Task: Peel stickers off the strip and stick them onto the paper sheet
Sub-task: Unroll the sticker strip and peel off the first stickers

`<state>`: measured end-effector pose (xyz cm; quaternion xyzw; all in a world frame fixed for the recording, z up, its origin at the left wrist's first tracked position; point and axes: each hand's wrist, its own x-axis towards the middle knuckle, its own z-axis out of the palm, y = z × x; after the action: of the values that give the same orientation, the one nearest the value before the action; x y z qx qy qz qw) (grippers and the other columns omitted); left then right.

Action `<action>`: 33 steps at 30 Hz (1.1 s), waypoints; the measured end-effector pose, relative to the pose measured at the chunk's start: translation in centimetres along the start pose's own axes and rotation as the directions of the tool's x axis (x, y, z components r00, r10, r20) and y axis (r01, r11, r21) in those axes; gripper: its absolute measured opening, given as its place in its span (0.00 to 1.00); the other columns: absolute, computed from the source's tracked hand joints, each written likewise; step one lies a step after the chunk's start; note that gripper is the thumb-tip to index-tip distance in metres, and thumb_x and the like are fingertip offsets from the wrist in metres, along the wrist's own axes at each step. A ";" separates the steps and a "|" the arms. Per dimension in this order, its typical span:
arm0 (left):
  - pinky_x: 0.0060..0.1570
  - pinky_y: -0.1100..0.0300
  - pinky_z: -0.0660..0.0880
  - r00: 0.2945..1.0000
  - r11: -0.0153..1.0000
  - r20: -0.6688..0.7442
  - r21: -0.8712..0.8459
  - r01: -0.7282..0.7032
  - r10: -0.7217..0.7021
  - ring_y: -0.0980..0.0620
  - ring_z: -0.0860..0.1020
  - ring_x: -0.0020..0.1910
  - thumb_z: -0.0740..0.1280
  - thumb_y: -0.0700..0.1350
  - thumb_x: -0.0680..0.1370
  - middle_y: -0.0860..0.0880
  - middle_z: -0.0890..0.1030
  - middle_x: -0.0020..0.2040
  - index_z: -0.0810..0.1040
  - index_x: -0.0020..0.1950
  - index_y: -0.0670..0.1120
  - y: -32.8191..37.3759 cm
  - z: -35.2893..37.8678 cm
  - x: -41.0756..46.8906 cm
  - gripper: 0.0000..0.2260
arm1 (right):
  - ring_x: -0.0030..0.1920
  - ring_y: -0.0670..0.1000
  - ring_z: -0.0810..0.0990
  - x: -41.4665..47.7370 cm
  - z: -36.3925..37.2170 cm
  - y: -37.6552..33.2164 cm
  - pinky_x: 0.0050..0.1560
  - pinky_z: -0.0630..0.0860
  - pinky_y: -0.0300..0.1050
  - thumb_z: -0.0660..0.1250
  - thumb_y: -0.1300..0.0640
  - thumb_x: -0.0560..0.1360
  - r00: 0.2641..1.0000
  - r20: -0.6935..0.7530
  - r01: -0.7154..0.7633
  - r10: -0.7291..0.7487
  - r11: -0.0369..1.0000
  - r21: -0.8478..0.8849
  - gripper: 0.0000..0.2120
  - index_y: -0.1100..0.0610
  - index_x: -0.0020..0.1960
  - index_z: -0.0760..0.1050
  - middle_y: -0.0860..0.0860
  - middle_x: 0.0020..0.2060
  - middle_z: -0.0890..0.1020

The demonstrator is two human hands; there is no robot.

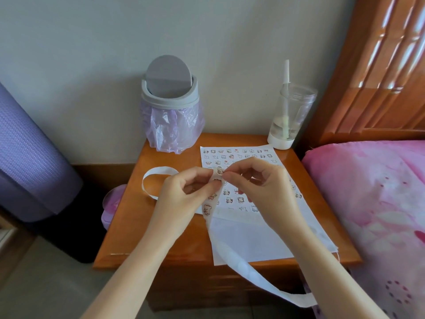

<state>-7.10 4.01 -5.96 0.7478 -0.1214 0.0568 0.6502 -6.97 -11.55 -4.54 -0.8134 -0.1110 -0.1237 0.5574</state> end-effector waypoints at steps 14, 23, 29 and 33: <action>0.41 0.75 0.75 0.991 0.982 -0.056 0.153 -0.108 0.118 0.64 0.80 0.47 0.67 0.53 0.69 0.60 0.82 0.43 0.79 0.48 0.55 -0.4 0.1 0.1 0.10 | 0.22 0.41 0.70 0.0 -0.2 -0.8 0.24 0.66 0.32 0.71 0.54 0.71 0.937 0.108 -0.347 0.332 0.917 0.198 0.08 0.59 0.42 0.81 0.45 0.24 0.78; 0.40 0.76 0.74 0.988 0.974 -0.078 0.198 -0.114 0.131 0.69 0.79 0.46 0.66 0.54 0.68 0.63 0.80 0.43 0.79 0.48 0.58 -0.5 0.4 0.0 0.10 | 0.27 0.45 0.72 -0.1 -0.4 -0.8 0.26 0.68 0.34 0.72 0.58 0.70 0.854 0.226 -0.518 0.468 0.736 0.435 0.08 0.64 0.44 0.82 0.52 0.32 0.82; 0.40 0.74 0.76 0.993 0.982 -0.083 0.178 -0.070 0.085 0.66 0.79 0.46 0.67 0.55 0.67 0.61 0.82 0.44 0.79 0.48 0.56 -0.6 0.5 0.0 0.12 | 0.31 0.47 0.77 -0.6 0.0 -0.7 0.28 0.72 0.36 0.73 0.60 0.69 0.929 0.041 -0.352 0.368 0.840 0.414 0.06 0.61 0.45 0.82 0.54 0.36 0.83; 0.39 0.74 0.75 0.994 0.988 -0.083 0.141 -0.056 0.068 0.65 0.80 0.45 0.68 0.55 0.67 0.61 0.82 0.43 0.78 0.48 0.57 -0.5 0.7 0.0 0.10 | 0.33 0.46 0.79 -0.6 0.2 -0.8 0.28 0.75 0.37 0.73 0.60 0.70 0.978 -0.139 -0.127 0.159 0.969 0.212 0.02 0.56 0.43 0.82 0.50 0.36 0.84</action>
<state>-7.02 3.35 -6.51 0.7839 -0.1116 0.1182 0.5992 -7.81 -11.07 -4.14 -0.7465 -0.0204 -0.1340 0.6515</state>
